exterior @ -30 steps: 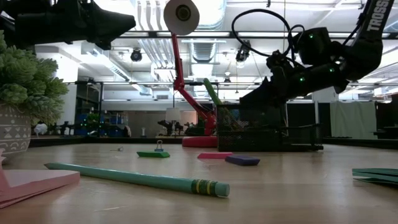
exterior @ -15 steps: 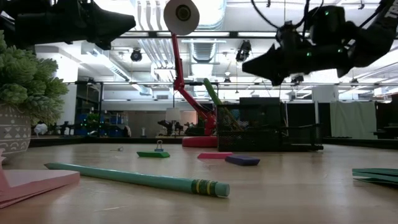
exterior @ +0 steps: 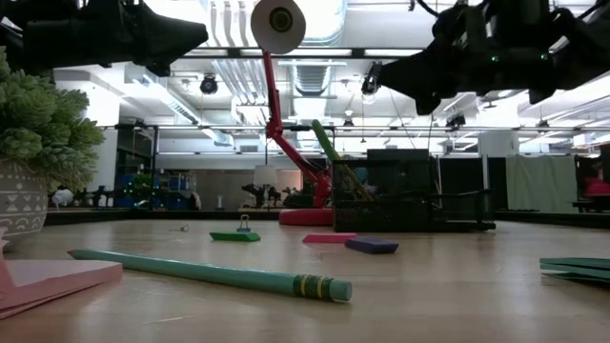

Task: Pick and place office supplies into organizer
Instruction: Put the top blue sticky note into the right compartment of the desk organizer

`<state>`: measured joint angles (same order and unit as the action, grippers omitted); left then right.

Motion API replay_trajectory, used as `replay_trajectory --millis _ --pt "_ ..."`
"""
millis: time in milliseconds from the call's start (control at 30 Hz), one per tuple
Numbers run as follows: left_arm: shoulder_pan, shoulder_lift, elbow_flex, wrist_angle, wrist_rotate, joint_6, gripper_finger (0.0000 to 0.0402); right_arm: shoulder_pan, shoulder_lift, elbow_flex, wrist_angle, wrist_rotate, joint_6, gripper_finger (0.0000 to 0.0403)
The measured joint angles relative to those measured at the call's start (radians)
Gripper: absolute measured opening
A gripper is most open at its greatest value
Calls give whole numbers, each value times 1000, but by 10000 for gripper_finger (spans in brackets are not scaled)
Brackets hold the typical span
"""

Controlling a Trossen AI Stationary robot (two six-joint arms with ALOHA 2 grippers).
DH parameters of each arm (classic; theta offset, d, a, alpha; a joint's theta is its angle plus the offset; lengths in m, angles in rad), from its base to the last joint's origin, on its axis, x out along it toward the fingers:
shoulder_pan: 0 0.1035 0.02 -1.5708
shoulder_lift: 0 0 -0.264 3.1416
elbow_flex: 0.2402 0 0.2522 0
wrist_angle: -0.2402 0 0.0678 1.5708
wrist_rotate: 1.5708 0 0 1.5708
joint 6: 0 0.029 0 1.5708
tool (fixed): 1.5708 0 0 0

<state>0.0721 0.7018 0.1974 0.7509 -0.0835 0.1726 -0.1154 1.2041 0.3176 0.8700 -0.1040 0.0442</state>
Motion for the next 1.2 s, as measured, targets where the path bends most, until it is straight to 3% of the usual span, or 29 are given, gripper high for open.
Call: replay_trajectory --millis 367,700,1000,1200 --pt "0 0 0 0 0 0 107 154 1 0 -7 177 45 104" --pt "0 0 0 0 0 0 107 283 1 0 -7 186 79 116" --pt "0 0 0 0 0 0 107 389 2 0 -7 186 92 96" --pt "0 0 0 0 0 0 107 462 2 0 -7 294 106 97"
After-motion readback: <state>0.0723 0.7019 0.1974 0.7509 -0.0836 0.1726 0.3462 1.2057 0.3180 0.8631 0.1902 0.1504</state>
